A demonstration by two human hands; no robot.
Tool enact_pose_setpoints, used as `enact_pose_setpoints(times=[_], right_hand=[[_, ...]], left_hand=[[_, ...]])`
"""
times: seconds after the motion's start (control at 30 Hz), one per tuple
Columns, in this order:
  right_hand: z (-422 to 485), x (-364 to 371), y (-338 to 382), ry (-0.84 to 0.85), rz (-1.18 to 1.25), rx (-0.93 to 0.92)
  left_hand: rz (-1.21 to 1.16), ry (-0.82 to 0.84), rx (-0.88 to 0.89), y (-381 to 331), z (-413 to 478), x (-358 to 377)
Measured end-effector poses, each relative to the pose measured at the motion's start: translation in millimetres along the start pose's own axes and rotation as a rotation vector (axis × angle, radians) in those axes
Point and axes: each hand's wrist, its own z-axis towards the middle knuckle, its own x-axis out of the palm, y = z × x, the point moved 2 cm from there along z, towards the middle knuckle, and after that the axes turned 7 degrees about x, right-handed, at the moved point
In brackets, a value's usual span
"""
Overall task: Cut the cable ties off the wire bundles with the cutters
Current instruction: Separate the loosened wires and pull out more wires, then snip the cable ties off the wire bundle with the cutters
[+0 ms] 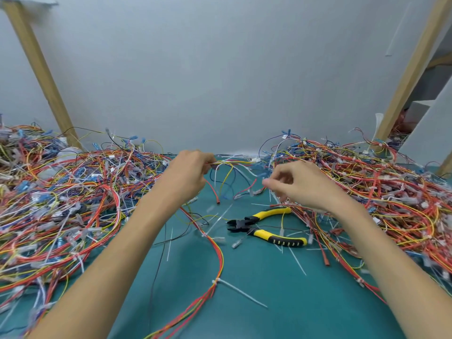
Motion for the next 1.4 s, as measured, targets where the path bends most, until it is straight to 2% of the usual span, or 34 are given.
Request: enact_pose_setpoints(times=[0.13,0.3,0.4,0.57,0.77,0.97,1.07,1.17,1.3,1.4], right_hand=[[-2,14,-4,0.428,-0.261,0.022],[0,48,-17,0.586,-0.42,0.086],[2,50,-21,0.567,-0.532,0.091],[0,46,-9,0.406,-0.567,-0.069],[-4,13,-4,0.346,-0.116,-0.084],[-8,-21,2,0.203,0.651,-0.157],[-6,-22,7,0.101,1.008,-0.175],[-2,-23,12,0.046,1.33,-0.108],[3,-17,7,0.061,1.53,-0.018],[8,1,0,0.072,1.561,0.172]], left_hand=[[0.012,-0.019,-0.033,4,1,1],[-0.014,-0.018,-0.048,2,1,1],[-0.036,0.0,-0.057,3,0,2],[-0.023,0.033,-0.071,3,-1,4],[0.008,-0.012,-0.094,7,-1,2],[0.003,0.02,-0.141,7,-1,10],[-0.102,-0.01,-0.196,0,-4,22],[-0.251,-0.089,-0.279,-10,-7,44],[-0.434,-0.2,-0.365,-19,-16,76],[-0.527,-0.226,-0.405,-17,-25,91]])
